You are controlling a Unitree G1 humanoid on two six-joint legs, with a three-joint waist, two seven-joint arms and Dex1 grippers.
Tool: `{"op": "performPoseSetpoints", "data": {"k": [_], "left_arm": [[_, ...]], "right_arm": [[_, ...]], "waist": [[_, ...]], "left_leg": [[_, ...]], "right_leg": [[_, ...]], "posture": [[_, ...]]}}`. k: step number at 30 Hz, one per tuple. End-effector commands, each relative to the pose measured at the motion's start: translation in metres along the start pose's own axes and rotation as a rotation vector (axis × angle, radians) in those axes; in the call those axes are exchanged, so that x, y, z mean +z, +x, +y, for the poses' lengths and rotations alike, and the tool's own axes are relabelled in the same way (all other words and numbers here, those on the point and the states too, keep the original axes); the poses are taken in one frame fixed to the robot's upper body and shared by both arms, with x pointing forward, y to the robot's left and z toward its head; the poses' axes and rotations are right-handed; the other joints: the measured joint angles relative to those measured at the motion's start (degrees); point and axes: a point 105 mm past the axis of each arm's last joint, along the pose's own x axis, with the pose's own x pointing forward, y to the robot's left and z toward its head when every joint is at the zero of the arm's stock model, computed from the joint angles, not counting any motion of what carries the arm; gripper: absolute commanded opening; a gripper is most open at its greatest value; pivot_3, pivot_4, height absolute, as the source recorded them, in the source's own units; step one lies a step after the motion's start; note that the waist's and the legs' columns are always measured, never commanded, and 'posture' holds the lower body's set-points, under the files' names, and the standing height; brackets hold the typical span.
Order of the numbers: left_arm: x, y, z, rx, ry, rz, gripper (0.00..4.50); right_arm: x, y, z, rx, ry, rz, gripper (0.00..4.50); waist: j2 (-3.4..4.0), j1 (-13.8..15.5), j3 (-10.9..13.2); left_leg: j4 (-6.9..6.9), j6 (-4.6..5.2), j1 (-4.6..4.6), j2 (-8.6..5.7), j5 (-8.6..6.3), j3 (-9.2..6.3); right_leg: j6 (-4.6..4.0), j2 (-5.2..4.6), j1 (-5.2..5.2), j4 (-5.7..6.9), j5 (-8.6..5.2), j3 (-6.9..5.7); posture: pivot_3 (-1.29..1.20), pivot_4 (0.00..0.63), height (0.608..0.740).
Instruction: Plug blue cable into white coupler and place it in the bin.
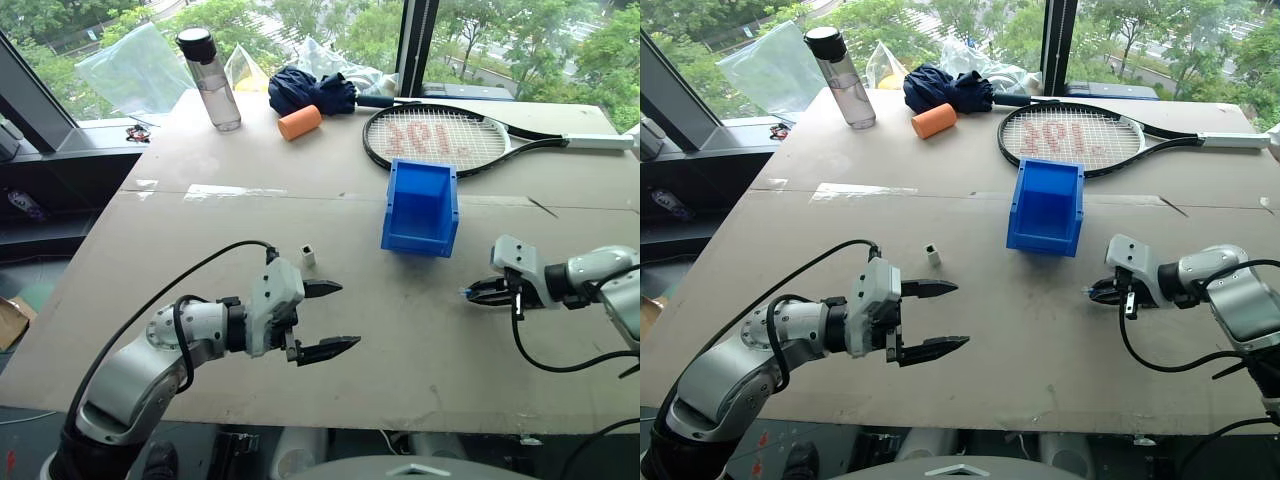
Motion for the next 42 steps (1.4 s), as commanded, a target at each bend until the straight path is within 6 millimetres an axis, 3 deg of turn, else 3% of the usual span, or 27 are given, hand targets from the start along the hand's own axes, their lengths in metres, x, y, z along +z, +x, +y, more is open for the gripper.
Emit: {"op": "performPoseSetpoints", "data": {"k": [1, 3, 6, 7, 9, 12, 13, 15, 19, 24, 30, 33, 37, 40, 41, 42], "left_arm": [[0.007, -0.003, 0.009, 0.025, 0.035, -0.016, 4.5], [0.003, -0.002, 0.016, 0.052, 0.064, 0.002, 4.5], [-0.001, 0.0, 0.022, 0.051, 0.065, 0.02, 4.5], [-0.002, 0.002, 0.024, 0.043, 0.067, 0.025, 4.5], [-0.004, 0.006, 0.027, 0.025, 0.077, 0.033, 4.5], [-0.009, 0.013, 0.032, 0.011, 0.097, 0.066, 4.5], [-0.01, 0.016, 0.033, -0.004, 0.101, 0.067, 4.5], [-0.01, 0.03, 0.034, -0.055, 0.099, 0.061, 4.5], [-0.012, 0.059, 0.032, -0.164, 0.098, 0.072, 4.5], [-0.018, 0.078, 0.035, -0.244, 0.149, 0.109, 4.5], [-0.021, 0.092, 0.043, -0.262, 0.195, 0.126, 4.5], [-0.027, 0.094, 0.044, -0.282, 0.192, 0.15, 3.67], [-0.047, 0.099, 0.039, -0.32, 0.217, 0.216, 1.9], [-0.052, 0.105, 0.035, -0.334, 0.201, 0.22, 0.32], [-0.051, 0.105, 0.036, -0.336, 0.193, 0.214, 0.04], [-0.05, 0.104, 0.038, -0.331, 0.186, 0.205, 0.04]], "right_arm": [[0.041, 0.019, 0.014, 0.021, -0.089, -0.062, 0.05], [0.047, 0.031, 0.016, 0.019, -0.107, -0.058, 0.05], [0.044, 0.048, 0.016, 0.016, -0.113, -0.034, 1.16], [0.04, 0.053, 0.016, 0.013, -0.116, -0.022, 1.72], [0.036, 0.055, 0.015, 0.0, -0.085, -0.035, 2.25], [0.029, 0.044, 0.014, -0.058, -0.09, -0.053, 3.4], [0.031, 0.038, 0.016, -0.081, -0.092, -0.087, 4.08], [0.035, 0.015, 0.023, -0.149, -0.055, -0.184, 4.38], [0.018, -0.022, 0.057, -0.255, -0.014, -0.264, 4.38], [0.003, -0.039, 0.093, -0.344, 0.081, -0.288, 4.38], [0.004, -0.046, 0.113, -0.437, 0.146, -0.307, 4.38], [0.004, -0.046, 0.119, -0.446, 0.156, -0.303, 4.5], [-0.001, -0.043, 0.122, -0.45, 0.178, -0.295, 4.5], [0.002, -0.039, 0.122, -0.455, 0.196, -0.33, 4.5], [0.004, -0.038, 0.121, -0.458, 0.202, -0.344, 4.5], [0.004, -0.036, 0.12, -0.457, 0.211, -0.355, 4.5]], "waist": [[-0.01, -0.2, 0.0], [-0.03, -0.2, 0.0], [-0.04, 0.5, 0.0], [-0.06, 0.6, 0.0], [-0.06, 0.6, 0.0], [-0.07, 0.6, 0.0], [-0.07, 0.5, 0.0], [-0.04, 0.8, 0.0], [-0.11, 0.8, -0.1], [-0.09, 0.0, -0.1], [-0.08, -0.3, -0.2], [-0.08, -0.3, -0.2], [-0.08, 0.2, -0.2], [-0.14, 0.5, -0.3], [-0.15, 0.5, -0.3], [-0.15, 0.5, -0.3]], "left_leg": [[0.0, 0.0, 0.0, 0.0, 0.0, -0.02], [0.0, 0.0, -0.01, 0.0, 0.0, -0.06], [0.0, 0.0, -0.05, -0.07, 0.0, -0.08], [0.0, 0.0, -0.06, -0.1, 0.0, -0.08], [0.02, 0.0, -0.09, -0.13, 0.0, -0.09], [0.02, 0.0, -0.11, -0.16, 0.0, -0.1], [0.02, 0.0, -0.09, -0.15, 0.0, -0.08], [0.01, 0.0, -0.11, -0.13, 0.0, -0.1], [0.02, 0.0, -0.17, -0.17, 0.0, -0.28], [0.02, 0.01, -0.03, -0.09, 0.0, -0.23], [0.07, 0.01, 0.0, 0.02, 0.0, -0.17], [0.06, 0.01, -0.01, 0.02, 0.0, -0.15], [0.06, 0.01, -0.03, -0.02, 0.0, -0.16], [0.07, 0.01, -0.04, -0.03, -0.01, -0.14], [0.07, 0.01, -0.04, -0.03, -0.01, -0.14], [0.08, 0.01, -0.04, -0.03, -0.01, -0.14]], "right_leg": [[0.0, 0.01, 0.0, 0.0, 0.0, -0.02], [0.0, 0.02, 0.0, 0.0, 0.0, -0.05], [-0.02, -0.02, -0.01, -0.03, -0.01, -0.07], [-0.02, -0.04, -0.01, -0.04, -0.01, -0.07], [-0.02, -0.07, -0.01, -0.05, -0.01, -0.07], [-0.02, -0.09, -0.01, -0.05, -0.01, -0.08], [-0.01, -0.09, 0.0, -0.04, 0.0, -0.06], [0.05, -0.07, -0.02, -0.04, 0.03, -0.08], [0.22, -0.06, 0.04, -0.02, 0.11, -0.25], [0.24, 0.06, 0.1, 0.02, 0.1, -0.2], [0.37, 0.14, 0.1, 0.04, -0.04, -0.12], [0.35, 0.13, 0.09, 0.03, -0.03, -0.1], [0.14, 0.1, 0.09, 0.01, -0.09, -0.11], [0.17, 0.06, 0.09, 0.0, -0.14, -0.1], [0.17, 0.05, 0.09, 0.0, -0.14, -0.1], [0.16, 0.05, 0.09, 0.0, -0.14, -0.1]], "posture": [[0.0, 0.15, 0.74], [0.0, 0.15, 0.74], [0.0, 0.15, 0.74], [0.0, 0.15, 0.74], [0.0, 0.15, 0.74], [0.0, 0.15, 0.74], [0.0, 0.15, 0.74], [0.0, 0.15, 0.74], [0.0, 0.15, 0.74], [0.0, 0.15, 0.74], [0.0, 0.15, 0.74], [0.0, 0.15, 0.74], [0.0, 0.15, 0.74], [0.0, 0.15, 0.74], [0.0, 0.15, 0.74], [0.0, 0.15, 0.74]]}}
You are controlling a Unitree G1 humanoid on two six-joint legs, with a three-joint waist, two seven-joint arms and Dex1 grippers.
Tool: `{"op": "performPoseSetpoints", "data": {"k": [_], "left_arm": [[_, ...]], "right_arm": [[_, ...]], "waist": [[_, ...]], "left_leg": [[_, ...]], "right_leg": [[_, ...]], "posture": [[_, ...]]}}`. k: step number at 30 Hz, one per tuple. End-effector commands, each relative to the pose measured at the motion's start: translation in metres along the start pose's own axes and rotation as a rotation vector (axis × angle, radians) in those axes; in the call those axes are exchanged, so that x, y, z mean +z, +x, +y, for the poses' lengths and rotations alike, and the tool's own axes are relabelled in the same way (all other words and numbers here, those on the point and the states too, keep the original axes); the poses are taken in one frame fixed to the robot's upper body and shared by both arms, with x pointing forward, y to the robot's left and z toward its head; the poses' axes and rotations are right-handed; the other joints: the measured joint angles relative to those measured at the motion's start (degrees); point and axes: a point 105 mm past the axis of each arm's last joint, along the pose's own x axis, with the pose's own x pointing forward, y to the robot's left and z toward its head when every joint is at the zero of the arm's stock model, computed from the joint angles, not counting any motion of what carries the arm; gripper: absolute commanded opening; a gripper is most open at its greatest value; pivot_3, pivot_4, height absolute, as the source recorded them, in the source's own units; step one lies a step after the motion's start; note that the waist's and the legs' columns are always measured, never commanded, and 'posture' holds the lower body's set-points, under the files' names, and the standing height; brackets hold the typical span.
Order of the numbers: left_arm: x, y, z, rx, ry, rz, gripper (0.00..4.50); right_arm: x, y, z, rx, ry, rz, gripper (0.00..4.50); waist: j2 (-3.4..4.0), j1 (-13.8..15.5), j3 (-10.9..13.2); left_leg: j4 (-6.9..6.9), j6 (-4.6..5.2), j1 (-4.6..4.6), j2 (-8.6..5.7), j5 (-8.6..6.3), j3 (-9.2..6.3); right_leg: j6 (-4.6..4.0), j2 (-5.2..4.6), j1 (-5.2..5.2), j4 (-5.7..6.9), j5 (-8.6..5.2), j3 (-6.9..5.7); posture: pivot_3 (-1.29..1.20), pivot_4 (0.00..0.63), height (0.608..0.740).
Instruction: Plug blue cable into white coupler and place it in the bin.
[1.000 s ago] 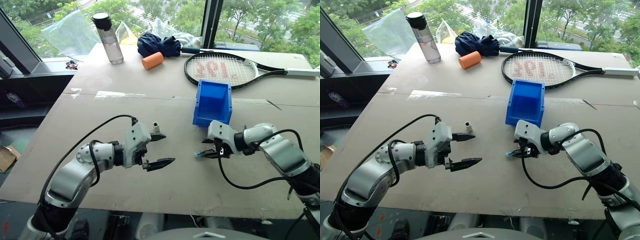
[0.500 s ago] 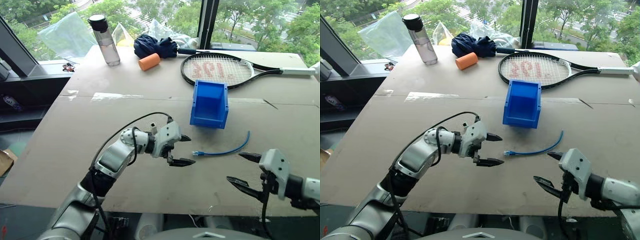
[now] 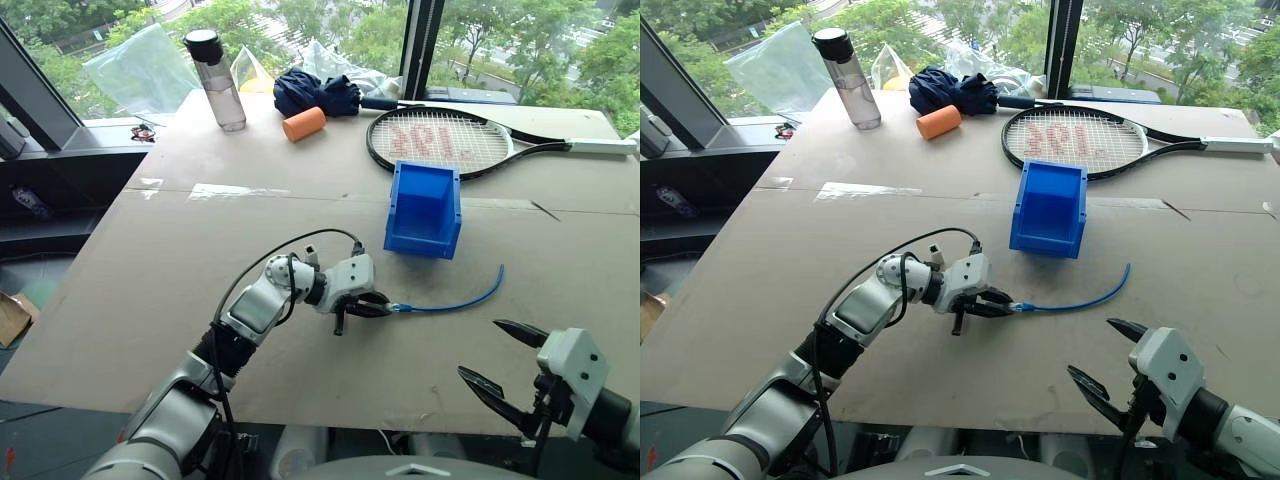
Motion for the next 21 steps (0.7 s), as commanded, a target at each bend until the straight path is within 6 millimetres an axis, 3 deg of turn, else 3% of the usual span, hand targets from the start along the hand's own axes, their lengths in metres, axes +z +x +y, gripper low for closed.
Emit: {"op": "performPoseSetpoints", "data": {"k": [1, 3, 7, 11, 18, 21], "left_arm": [[-0.003, 0.005, -0.003, -0.041, -0.018, -0.006, 0.04], [-0.001, -0.001, 0.002, -0.032, -0.036, -0.028, 0.04], [0.038, -0.034, -0.005, -0.145, -0.299, -0.277, 0.04], [0.067, -0.062, -0.018, -0.269, -0.486, -0.401, 0.04], [0.081, -0.075, -0.027, -0.246, -0.532, -0.435, 0.04], [0.084, -0.077, -0.028, -0.221, -0.529, -0.442, 0.0]], "right_arm": [[0.009, 0.005, 0.002, -0.001, 0.011, -0.057, 4.5], [0.01, 0.01, 0.004, 0.009, 0.052, -0.079, 4.5], [0.015, 0.025, 0.014, 0.084, 0.331, -0.188, 4.5], [0.031, 0.04, 0.013, 0.148, 0.494, -0.296, 4.5], [0.071, 0.064, 0.017, 0.326, 0.678, -0.448, 4.5], [0.082, 0.068, 0.016, 0.392, 0.72, -0.476, 3.58]], "waist": [[0.01, 0.0, 0.0], [-0.01, 0.1, 0.0], [0.02, -0.3, 0.0], [0.06, -0.8, 0.1], [0.14, -1.2, 0.1], [0.14, -1.4, 0.1]], "left_leg": [[0.0, 0.0, 0.0, 0.0, 0.0, 0.0], [0.01, 0.0, -0.01, -0.03, 0.0, -0.01], [0.0, 0.0, -0.04, 0.04, 0.0, -0.08], [0.0, 0.01, -0.09, 0.12, 0.0, -0.48], [-0.01, 0.01, -0.08, 0.01, 0.0, -0.64], [-0.06, 0.0, -0.06, 0.01, 0.0, -0.64]], "right_leg": [[-0.01, -0.01, 0.0, 0.0, 0.01, 0.0], [-0.01, -0.03, 0.0, 0.0, 0.01, -0.01], [-0.16, 0.0, -0.03, 0.02, 0.09, -0.07], [-0.16, 0.01, -0.09, 0.07, 0.09, -0.14], [-0.07, -0.01, -0.05, 0.08, 0.15, -0.24], [0.05, 0.0, -0.06, 0.08, 0.22, -0.23]], "posture": [[0.0, 0.15, 0.74], [0.0, 0.15, 0.74], [0.0, 0.15, 0.74], [0.0, 0.15, 0.74], [0.0, 0.15, 0.74], [0.0, 0.15, 0.74]]}}
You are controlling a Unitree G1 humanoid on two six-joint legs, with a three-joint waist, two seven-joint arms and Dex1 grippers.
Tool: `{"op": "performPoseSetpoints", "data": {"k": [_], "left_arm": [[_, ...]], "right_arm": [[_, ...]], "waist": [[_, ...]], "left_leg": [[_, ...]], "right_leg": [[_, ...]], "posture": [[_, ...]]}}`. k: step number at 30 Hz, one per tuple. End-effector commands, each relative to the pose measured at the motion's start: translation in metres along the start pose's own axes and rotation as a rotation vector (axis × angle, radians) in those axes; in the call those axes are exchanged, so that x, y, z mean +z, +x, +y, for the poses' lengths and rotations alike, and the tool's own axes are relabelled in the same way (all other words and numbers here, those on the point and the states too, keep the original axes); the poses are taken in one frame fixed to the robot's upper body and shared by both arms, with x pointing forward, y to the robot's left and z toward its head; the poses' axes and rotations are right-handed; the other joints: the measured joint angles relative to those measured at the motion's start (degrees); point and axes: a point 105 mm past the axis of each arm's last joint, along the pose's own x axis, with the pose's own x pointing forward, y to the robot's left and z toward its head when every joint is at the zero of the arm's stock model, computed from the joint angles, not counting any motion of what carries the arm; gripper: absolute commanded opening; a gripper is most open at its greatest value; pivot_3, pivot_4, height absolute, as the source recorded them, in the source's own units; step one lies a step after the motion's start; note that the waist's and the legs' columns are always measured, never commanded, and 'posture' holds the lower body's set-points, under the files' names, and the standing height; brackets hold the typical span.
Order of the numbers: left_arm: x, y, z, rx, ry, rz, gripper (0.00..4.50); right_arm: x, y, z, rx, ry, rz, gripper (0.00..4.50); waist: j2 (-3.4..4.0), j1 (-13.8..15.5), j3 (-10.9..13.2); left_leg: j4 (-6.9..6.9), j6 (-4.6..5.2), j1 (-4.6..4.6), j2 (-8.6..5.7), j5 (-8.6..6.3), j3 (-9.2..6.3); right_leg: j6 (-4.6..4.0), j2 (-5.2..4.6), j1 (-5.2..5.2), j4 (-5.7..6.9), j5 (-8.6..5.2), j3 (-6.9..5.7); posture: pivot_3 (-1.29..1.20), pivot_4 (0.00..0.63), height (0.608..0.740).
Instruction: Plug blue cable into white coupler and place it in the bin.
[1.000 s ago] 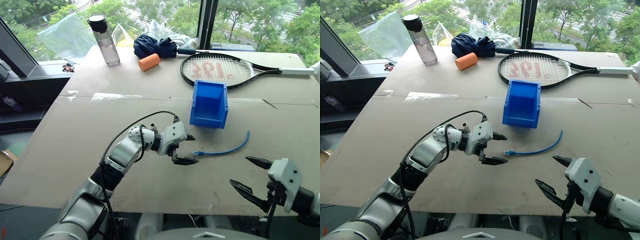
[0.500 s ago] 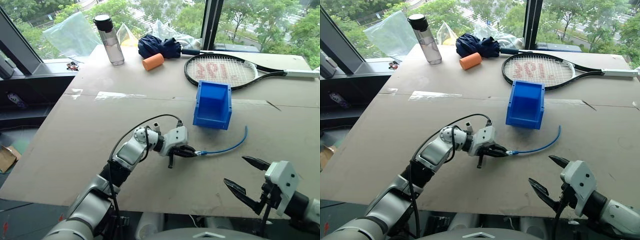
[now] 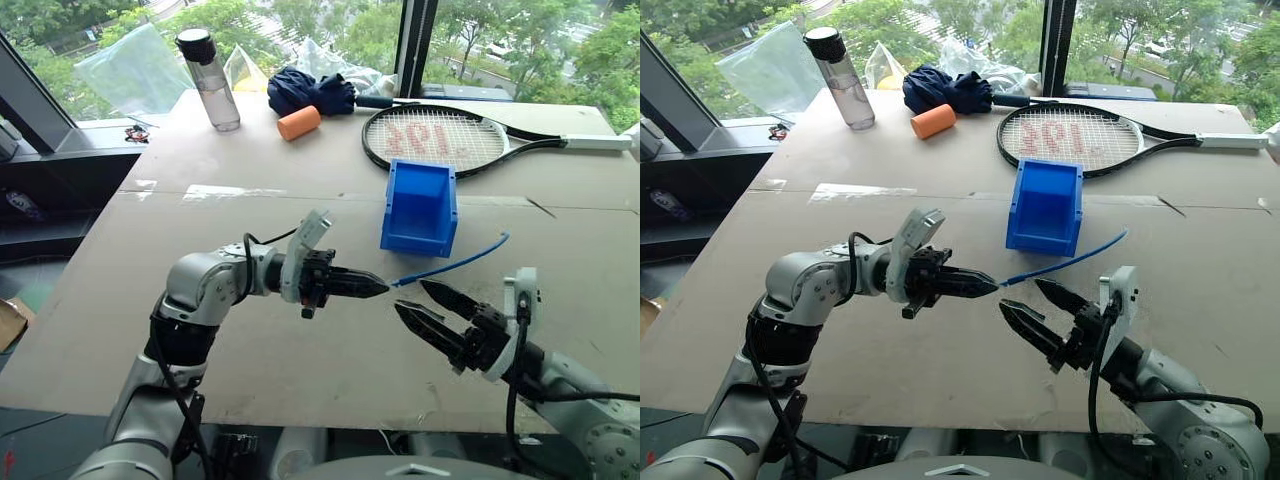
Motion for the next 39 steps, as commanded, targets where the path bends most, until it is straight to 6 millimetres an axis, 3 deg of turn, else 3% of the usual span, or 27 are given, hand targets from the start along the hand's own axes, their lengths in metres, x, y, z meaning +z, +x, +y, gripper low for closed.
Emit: {"op": "performPoseSetpoints", "data": {"k": [1, 3, 5, 8, 11, 20, 21, 23, 25, 26, 28, 33, 39], "left_arm": [[0.009, -0.002, -0.011, -0.004, 0.046, -0.025, 0.0], [0.01, -0.003, -0.013, 0.0, 0.047, -0.028, 0.0], [0.012, -0.004, -0.014, 0.004, 0.049, -0.032, 0.0], [0.012, -0.005, -0.015, 0.008, 0.053, -0.035, 0.0], [0.012, -0.004, -0.017, 0.011, 0.059, -0.03, 0.0], [0.008, -0.012, -0.013, 0.063, 0.087, -0.03, 0.0], [0.008, -0.019, -0.006, 0.136, 0.126, -0.036, 1.1], [0.009, -0.034, 0.005, 0.279, 0.194, -0.058, 1.77], [0.006, -0.049, 0.014, 0.416, 0.262, -0.076, 2.83], [0.004, -0.066, 0.022, 0.544, 0.309, -0.101, 3.42], [0.002, -0.101, 0.032, 0.792, 0.45, -0.107, 4.16], [-0.001, -0.121, 0.042, 0.911, 0.539, -0.073, 4.16], [-0.009, -0.12, 0.059, 0.876, 0.558, 0.003, 4.16]], "right_arm": [[0.008, 0.006, 0.01, 0.074, 0.057, -0.02, 3.1], [0.01, 0.009, 0.01, 0.083, 0.076, -0.021, 2.08], [0.011, 0.011, 0.01, 0.094, 0.088, -0.009, 2.08], [0.008, 0.012, 0.013, 0.116, 0.104, 0.015, 1.33], [0.008, 0.013, 0.013, 0.119, 0.114, 0.012, 0.06], [0.007, 0.011, 0.017, 0.128, 0.13, -0.007, 0.06], [0.006, 0.011, 0.017, 0.126, 0.126, -0.004, 0.0], [0.005, 0.01, 0.016, 0.121, 0.12, 0.0, 0.0], [0.006, 0.009, 0.016, 0.115, 0.116, -0.004, 0.0], [0.006, 0.008, 0.014, 0.111, 0.117, -0.01, 0.0], [0.003, 0.007, 0.012, 0.104, 0.126, -0.016, 0.0], [0.002, 0.008, 0.008, 0.113, 0.125, -0.011, 0.0], [-0.002, 0.007, 0.006, 0.114, 0.093, 0.026, 0.0]], "waist": [[0.0, 0.0, 0.0], [0.0, 0.1, 0.0], [0.0, 0.0, 0.0], [0.0, 0.0, 0.0], [0.01, 0.0, 0.0], [0.01, 0.0, 0.0], [0.01, 0.0, 0.0], [0.03, -0.1, 0.0], [0.05, -0.2, 0.0], [0.05, -0.1, 0.0], [0.05, -0.1, 0.0], [0.01, 1.0, 0.0], [0.01, 1.4, 0.0]], "left_leg": [[0.0, 0.0, 0.0, -0.01, 0.0, -0.01], [0.0, 0.0, -0.01, -0.02, 0.0, -0.01], [0.0, 0.0, 0.0, -0.03, 0.0, 0.0], [0.0, 0.0, -0.01, -0.03, 0.0, 0.0], [-0.01, 0.0, -0.01, -0.04, 0.0, 0.02], [-0.01, 0.0, -0.02, -0.03, 0.0, 0.02], [-0.02, 0.0, 0.0, -0.03, 0.0, 0.04], [-0.04, 0.0, 0.01, -0.03, 0.0, 0.04], [-0.11, 0.0, 0.06, 0.0, 0.0, 0.09], [-0.13, 0.0, 0.04, 0.02, 0.0, 0.07], [-0.15, 0.0, 0.05, 0.05, 0.0, 0.09], [-0.09, 0.0, -0.02, 0.06, 0.0, 0.1], [-0.06, 0.0, -0.04, -0.07, 0.0, 0.17]], "right_leg": [[0.0, 0.0, 0.0, 0.0, 0.0, -0.01], [0.0, 0.0, 0.0, 0.0, 0.0, -0.02], [-0.01, 0.0, 0.0, -0.01, 0.0, 0.0], [-0.01, 0.01, -0.01, -0.01, 0.0, -0.01], [-0.01, 0.01, -0.01, -0.01, 0.0, 0.0], [-0.16, 0.02, -0.02, -0.01, -0.09, 0.02], [-0.18, 0.02, -0.02, -0.01, -0.11, 0.03], [-0.19, 0.02, -0.02, -0.02, -0.11, 0.04], [-0.2, 0.03, -0.05, -0.02, -0.11, 0.11], [-0.2, 0.04, -0.06, -0.02, -0.11, 0.1], [-0.19, 0.03, -0.08, -0.05, -0.11, 0.12], [-0.24, -0.08, -0.09, -0.05, -0.12, 0.1], [-0.24, -0.09, -0.09, -0.08, -0.12, 0.16]], "posture": [[0.0, 0.15, 0.74], [0.0, 0.15, 0.74], [0.0, 0.15, 0.74], [0.0, 0.15, 0.74], [0.0, 0.15, 0.74], [0.0, 0.15, 0.74], [0.0, 0.15, 0.74], [0.0, 0.15, 0.74], [0.0, 0.15, 0.74], [0.0, 0.15, 0.74], [0.0, 0.15, 0.74], [0.0, 0.15, 0.74], [0.0, 0.15, 0.74]]}}
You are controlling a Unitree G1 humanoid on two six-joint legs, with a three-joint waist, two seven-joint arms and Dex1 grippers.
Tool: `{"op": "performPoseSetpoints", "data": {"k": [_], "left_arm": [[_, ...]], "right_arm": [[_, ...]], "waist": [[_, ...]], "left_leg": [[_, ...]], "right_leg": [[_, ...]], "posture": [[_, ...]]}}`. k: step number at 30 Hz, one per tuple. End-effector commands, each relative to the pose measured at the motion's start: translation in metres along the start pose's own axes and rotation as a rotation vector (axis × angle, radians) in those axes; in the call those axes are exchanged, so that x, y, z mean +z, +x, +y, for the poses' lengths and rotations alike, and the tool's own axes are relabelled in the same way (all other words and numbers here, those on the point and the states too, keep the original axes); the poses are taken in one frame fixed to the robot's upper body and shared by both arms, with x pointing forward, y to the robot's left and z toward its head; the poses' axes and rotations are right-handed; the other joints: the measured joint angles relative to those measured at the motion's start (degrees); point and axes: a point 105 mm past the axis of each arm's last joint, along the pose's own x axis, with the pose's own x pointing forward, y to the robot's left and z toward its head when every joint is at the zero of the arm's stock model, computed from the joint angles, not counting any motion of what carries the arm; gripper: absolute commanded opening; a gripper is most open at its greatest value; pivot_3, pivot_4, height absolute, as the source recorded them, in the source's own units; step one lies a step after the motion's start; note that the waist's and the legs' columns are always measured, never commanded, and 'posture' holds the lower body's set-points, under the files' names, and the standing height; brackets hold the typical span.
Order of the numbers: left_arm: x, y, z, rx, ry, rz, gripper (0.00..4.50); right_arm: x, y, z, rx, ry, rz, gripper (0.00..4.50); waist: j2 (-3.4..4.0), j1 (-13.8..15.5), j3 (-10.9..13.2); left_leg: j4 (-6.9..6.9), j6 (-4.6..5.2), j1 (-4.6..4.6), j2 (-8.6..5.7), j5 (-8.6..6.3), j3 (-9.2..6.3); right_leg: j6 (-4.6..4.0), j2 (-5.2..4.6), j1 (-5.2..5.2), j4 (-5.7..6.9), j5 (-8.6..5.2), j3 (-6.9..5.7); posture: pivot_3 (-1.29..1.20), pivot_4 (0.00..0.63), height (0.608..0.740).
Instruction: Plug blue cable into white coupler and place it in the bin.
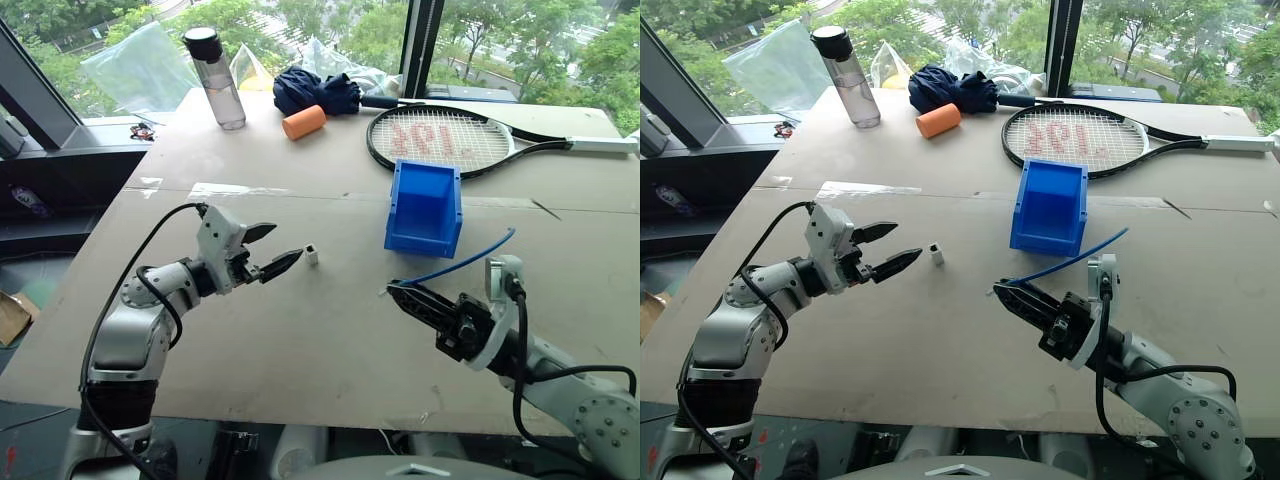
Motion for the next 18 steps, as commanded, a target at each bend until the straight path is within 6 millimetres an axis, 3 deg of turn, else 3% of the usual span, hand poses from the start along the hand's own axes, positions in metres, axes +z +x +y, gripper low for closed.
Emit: {"op": "performPoseSetpoints", "data": {"k": [1, 9, 10, 11, 14, 17, 18], "left_arm": [[0.005, 0.01, -0.002, -0.07, 0.079, -0.009, 4.16], [-0.012, 0.042, -0.003, -0.169, 0.16, 0.035, 4.16], [-0.016, 0.044, -0.003, -0.175, 0.169, 0.049, 3.58], [-0.02, 0.046, -0.004, -0.184, 0.175, 0.061, 3.42], [-0.028, 0.051, -0.004, -0.195, 0.197, 0.075, 2.18], [-0.029, 0.056, -0.006, -0.22, 0.202, 0.064, 0.71], [-0.03, 0.057, -0.007, -0.23, 0.204, 0.062, 0.54]], "right_arm": [[0.002, -0.001, 0.007, 0.028, -0.041, 0.002, 0.0], [0.005, -0.006, 0.007, -0.019, -0.141, -0.039, 0.0], [0.007, -0.008, 0.008, -0.023, -0.15, -0.05, 0.0], [0.009, -0.009, 0.008, -0.027, -0.159, -0.062, 0.0], [0.014, -0.013, 0.007, -0.043, -0.176, -0.09, 0.0], [0.017, -0.013, 0.004, -0.059, -0.209, -0.092, 0.0], [0.018, -0.013, 0.002, -0.066, -0.223, -0.089, 0.0]], "waist": [[0.0, 0.0, 0.0], [-0.02, -0.1, 0.0], [-0.02, -0.1, 0.0], [-0.04, -0.1, 0.0], [-0.04, -0.3, 0.0], [-0.04, -0.2, 0.0], [-0.04, -0.2, 0.0]], "left_leg": [[0.0, 0.0, -0.01, -0.02, 0.0, -0.01], [0.0, 0.0, -0.01, -0.02, 0.0, 0.0], [0.0, 0.0, -0.02, -0.03, 0.0, 0.0], [0.0, 0.0, -0.03, -0.03, 0.0, 0.0], [0.0, 0.0, -0.01, -0.03, 0.0, -0.01], [0.0, 0.0, -0.01, -0.02, 0.0, -0.03], [0.01, 0.0, -0.01, -0.02, 0.0, -0.04]], "right_leg": [[0.01, 0.01, 0.0, 0.0, 0.0, -0.04], [0.06, 0.04, 0.0, 0.01, 0.03, -0.06], [0.19, 0.03, 0.0, 0.01, 0.11, -0.06], [0.23, 0.03, 0.0, 0.01, 0.13, -0.08], [0.25, 0.04, 0.01, 0.01, 0.14, -0.06], [0.25, 0.04, 0.01, 0.03, 0.14, -0.1], [0.25, 0.04, 0.01, 0.03, 0.15, -0.1]], "posture": [[0.0, 0.15, 0.74], [0.0, 0.15, 0.74], [0.0, 0.15, 0.74], [0.0, 0.15, 0.74], [0.0, 0.15, 0.74], [0.0, 0.15, 0.74], [0.0, 0.15, 0.74]]}}
